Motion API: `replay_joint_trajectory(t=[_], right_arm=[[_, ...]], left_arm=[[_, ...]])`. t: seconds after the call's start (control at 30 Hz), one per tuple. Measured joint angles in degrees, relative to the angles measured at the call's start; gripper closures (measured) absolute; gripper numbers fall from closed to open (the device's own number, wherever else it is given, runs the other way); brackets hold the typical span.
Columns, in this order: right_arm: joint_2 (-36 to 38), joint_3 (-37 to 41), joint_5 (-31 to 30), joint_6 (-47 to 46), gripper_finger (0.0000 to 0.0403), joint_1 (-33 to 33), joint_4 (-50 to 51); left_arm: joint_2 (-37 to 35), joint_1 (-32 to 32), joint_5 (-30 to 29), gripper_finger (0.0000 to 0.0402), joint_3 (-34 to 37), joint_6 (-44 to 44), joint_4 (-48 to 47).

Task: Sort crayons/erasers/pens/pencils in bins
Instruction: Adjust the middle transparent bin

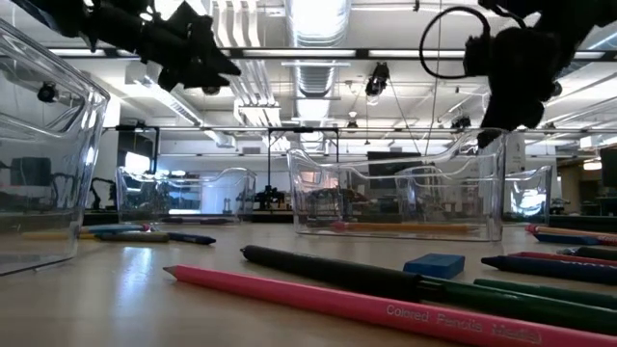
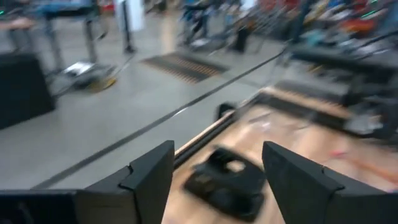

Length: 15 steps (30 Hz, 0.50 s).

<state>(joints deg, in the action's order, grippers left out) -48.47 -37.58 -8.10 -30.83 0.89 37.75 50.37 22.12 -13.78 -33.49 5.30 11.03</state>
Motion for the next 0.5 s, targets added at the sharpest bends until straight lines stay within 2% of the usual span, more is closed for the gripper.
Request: replay_joint_trajectory(t=[0.17, 0.37, 0.5], right_arm=[[1.0, 0.2, -1.4, -0.8, 0.0321, 0.0, 1.3], [1.5, -5.0, -5.9, -1.6, 0.0320, 0.0, 8.9], [1.6, -5.8, -3.4, -5.6, 0.0321, 0.0, 12.2]], left_arm=[[-0.7, -5.1, 0.0, 0.0191, 3.9, -0.1, 8.3], [-0.2, -5.8, -0.2, 0.0194, 6.5, 0.0, 11.5], [-0.2, -5.8, -0.2, 0.0195, 6.5, 0.0, 11.5]])
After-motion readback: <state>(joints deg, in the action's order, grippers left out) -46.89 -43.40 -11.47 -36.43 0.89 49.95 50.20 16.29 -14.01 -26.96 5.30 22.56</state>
